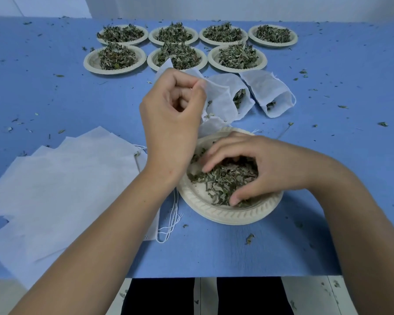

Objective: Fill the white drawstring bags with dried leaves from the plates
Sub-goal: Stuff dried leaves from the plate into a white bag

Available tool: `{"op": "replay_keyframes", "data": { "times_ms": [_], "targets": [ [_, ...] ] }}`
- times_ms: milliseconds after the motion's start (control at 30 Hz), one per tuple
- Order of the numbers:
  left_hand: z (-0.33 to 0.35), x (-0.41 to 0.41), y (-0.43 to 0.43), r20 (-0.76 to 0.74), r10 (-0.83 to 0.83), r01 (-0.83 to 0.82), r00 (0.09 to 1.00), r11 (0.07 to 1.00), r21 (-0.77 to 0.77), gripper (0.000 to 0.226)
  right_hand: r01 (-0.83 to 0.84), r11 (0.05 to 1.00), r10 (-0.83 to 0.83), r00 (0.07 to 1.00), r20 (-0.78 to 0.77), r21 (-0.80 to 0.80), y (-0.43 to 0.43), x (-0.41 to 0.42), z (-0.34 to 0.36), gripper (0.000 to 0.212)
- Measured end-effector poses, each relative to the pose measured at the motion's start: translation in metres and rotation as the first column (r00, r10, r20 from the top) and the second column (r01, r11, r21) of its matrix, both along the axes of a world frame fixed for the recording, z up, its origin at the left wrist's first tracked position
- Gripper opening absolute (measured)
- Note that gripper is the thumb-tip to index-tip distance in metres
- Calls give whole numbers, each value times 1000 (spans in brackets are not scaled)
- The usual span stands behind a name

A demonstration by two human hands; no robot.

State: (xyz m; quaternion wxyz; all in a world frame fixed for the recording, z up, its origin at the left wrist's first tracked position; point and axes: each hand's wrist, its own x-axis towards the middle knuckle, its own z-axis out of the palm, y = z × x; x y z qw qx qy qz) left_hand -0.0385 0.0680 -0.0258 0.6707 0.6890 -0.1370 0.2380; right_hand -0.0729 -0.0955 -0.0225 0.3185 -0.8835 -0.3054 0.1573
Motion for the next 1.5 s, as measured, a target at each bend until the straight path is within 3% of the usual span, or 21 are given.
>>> {"op": "replay_keyframes", "data": {
  "times_ms": [100,300,433,533,800,933,1233,1300,1500],
  "targets": [
    [0,-1,0,1,1,-1,1000,1000,7,22,33,999,-32,998,60,-28,4,2,-4,36],
    [0,-1,-1,0,-3,3,1000,1000,1,22,125,973,-154,978,141,193,1,2,-1,11],
    [0,-1,0,1,6,-6,1000,1000,7,21,135,909,-203,970,136,395,-4,3,3,14],
    [0,-1,0,-2,10,-10,1000,1000,8,22,190,866,-246,967,65,463,-7,5,2,28],
    [0,-1,0,-5,4,-4,1000,1000,27,21,262,826,-340,938,70,499,-8,2,5,19],
    [0,0,-1,-11,3,-3,1000,999,35,19,294,718,-358,933,-27,631,-12,4,7,19],
    [-7,1,-4,-60,-106,115,993,977,181,16,187,358,-430,903,-16,915,-10,10,7,26],
    [-7,1,-4,-57,-109,117,992,979,169,20,194,357,-487,873,5,914,-4,8,5,24],
    [-4,0,-4,-53,-86,92,995,987,134,17,250,472,-558,827,68,845,8,2,1,33]
  ]
}}
